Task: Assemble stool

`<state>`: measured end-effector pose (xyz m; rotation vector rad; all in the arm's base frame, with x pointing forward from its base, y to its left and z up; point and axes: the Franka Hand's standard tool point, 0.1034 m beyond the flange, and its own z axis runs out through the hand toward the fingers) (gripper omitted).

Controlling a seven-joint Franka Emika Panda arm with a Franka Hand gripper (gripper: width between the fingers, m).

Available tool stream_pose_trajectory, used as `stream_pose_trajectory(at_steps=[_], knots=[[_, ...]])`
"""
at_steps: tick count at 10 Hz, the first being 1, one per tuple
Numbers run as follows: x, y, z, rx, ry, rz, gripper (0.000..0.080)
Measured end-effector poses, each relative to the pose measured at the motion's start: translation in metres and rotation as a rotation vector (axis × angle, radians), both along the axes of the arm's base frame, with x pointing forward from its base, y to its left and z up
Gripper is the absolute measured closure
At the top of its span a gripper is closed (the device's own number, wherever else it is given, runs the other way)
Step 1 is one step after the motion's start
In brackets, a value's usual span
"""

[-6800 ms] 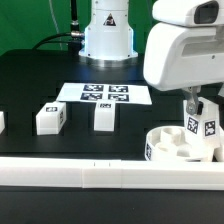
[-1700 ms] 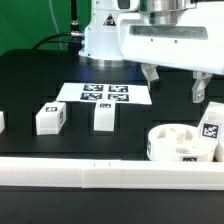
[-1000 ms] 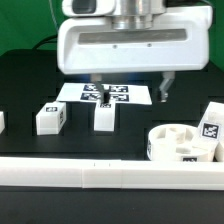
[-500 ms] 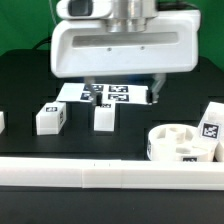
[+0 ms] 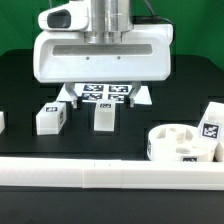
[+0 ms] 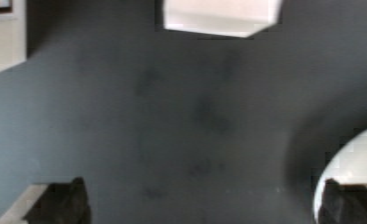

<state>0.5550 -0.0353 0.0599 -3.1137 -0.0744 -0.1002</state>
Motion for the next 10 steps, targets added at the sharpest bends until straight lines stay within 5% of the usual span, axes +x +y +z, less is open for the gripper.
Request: stream_pose_trajectory(at_steps=[3,6,10], knots=[[-0.01,0.01,-0.002,0.052,0.2,-0.016,0.0151],[-0.034,0.002,-0.005,-0.002,0.447,-0.137,0.0151],[-0.043,0.003,-0.007,0.018,0.709,-0.128,0.0151]])
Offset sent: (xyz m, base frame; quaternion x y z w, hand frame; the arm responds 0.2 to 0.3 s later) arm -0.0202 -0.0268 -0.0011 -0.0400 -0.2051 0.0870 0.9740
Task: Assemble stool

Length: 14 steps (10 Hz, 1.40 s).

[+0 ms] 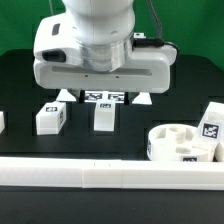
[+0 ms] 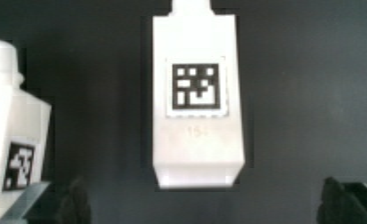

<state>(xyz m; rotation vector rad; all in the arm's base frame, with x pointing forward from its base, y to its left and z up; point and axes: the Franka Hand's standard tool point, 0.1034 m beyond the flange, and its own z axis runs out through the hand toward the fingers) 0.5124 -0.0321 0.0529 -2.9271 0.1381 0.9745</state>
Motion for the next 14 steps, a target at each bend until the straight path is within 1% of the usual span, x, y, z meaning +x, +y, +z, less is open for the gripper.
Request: stream_pose_trajectory(at_steps=[2,3,4,5,6,7,8,9,11,12,13,14], knots=[[-0.004,-0.001,-0.005,-0.044,0.112,-0.058,0.0151],[-0.012,0.001,-0.003,-0.047,0.211,-0.067,0.0151],[-0.01,0.001,-0.005,-0.051,0.284,-0.068,0.0151],[-0.007,0.001,-0.008,-0.051,0.321,-0.063,0.0151],[-0.014,-0.002,-0.01,-0.044,0.425,-0.065,0.0151],[-0.008,-0.005,-0.02,-0.043,0.426,-0.06,0.0151],[-0.004,-0.004,-0.023,-0.035,0.399,-0.049,0.0151],[0.002,-0.003,-0.024,-0.008,0.367,-0.021,0.0151],[0.006,-0.004,-0.027,0.011,0.343,-0.001,0.0151],[0.01,-0.005,-0.032,0.014,0.312,0.007,0.0151],[0.011,-0.006,-0.037,0.01,0.293,0.005,0.0151],[0.01,-0.008,-0.041,-0.002,0.283,-0.006,0.0151]])
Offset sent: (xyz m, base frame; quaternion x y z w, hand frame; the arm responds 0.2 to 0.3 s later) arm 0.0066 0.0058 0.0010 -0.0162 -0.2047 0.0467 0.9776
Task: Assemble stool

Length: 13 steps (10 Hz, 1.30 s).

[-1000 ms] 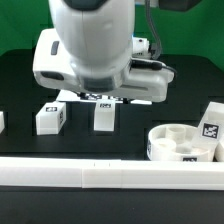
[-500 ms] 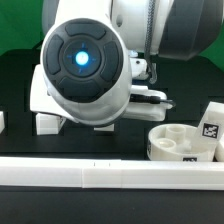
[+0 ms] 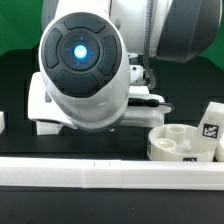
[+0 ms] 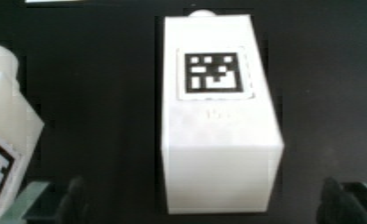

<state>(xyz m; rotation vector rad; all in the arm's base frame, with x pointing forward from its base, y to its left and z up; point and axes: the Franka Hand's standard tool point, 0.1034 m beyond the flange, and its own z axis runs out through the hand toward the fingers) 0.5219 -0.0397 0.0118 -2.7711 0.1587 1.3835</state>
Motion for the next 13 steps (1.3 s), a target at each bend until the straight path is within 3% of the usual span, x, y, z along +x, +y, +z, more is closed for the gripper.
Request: stream_pose_trajectory(at_steps=[3,6,7,8,10,13], knots=[[-0.003,-0.001,-0.003,-0.012,0.003,-0.011,0.0156],[-0.002,0.0,-0.002,-0.012,0.002,-0.009,0.0646],[-0.002,0.001,0.002,-0.01,0.009,-0.008,0.0646],[-0.001,0.004,0.01,-0.006,0.016,-0.006,0.0763],[0.002,0.008,0.022,-0.005,0.012,-0.005,0.0791],[0.001,0.006,0.022,-0.01,0.016,-0.012,0.0798]])
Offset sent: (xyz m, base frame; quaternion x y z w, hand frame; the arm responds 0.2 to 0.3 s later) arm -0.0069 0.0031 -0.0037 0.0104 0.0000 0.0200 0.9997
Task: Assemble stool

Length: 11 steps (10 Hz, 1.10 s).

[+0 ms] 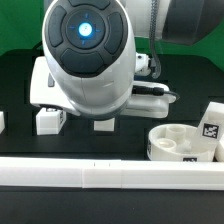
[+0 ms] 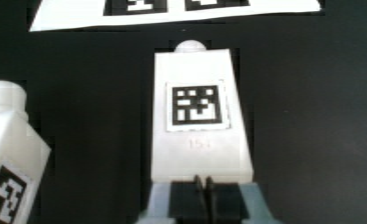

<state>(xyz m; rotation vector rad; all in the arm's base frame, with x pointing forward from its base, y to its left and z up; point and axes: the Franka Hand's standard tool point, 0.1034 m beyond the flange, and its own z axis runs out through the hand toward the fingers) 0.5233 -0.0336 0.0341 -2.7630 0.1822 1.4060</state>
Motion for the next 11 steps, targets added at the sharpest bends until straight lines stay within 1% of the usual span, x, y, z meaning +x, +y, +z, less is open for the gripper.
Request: stream_pose_trajectory(at_steps=[1,2,3,4,5,6,7,8,9,11], knots=[[0.0,0.0,0.0,0.003,-0.001,0.002,0.0798],[0.001,0.0,-0.003,0.044,-0.03,0.041,0.0798],[-0.003,0.003,-0.006,0.08,-0.064,0.073,0.069],[-0.01,0.003,-0.007,0.09,-0.054,0.073,0.069],[-0.011,0.001,-0.008,0.089,-0.053,0.068,0.0489],[-0.011,0.001,-0.008,0.089,-0.053,0.068,0.0354],[-0.011,0.0,-0.008,0.089,-0.052,0.067,0.0354],[-0.011,0.0,-0.008,0.089,-0.052,0.067,0.0195],[-0.011,0.0,-0.008,0.087,-0.053,0.068,0.0164],[-0.016,-0.002,-0.015,0.083,-0.053,0.062,0.0152]])
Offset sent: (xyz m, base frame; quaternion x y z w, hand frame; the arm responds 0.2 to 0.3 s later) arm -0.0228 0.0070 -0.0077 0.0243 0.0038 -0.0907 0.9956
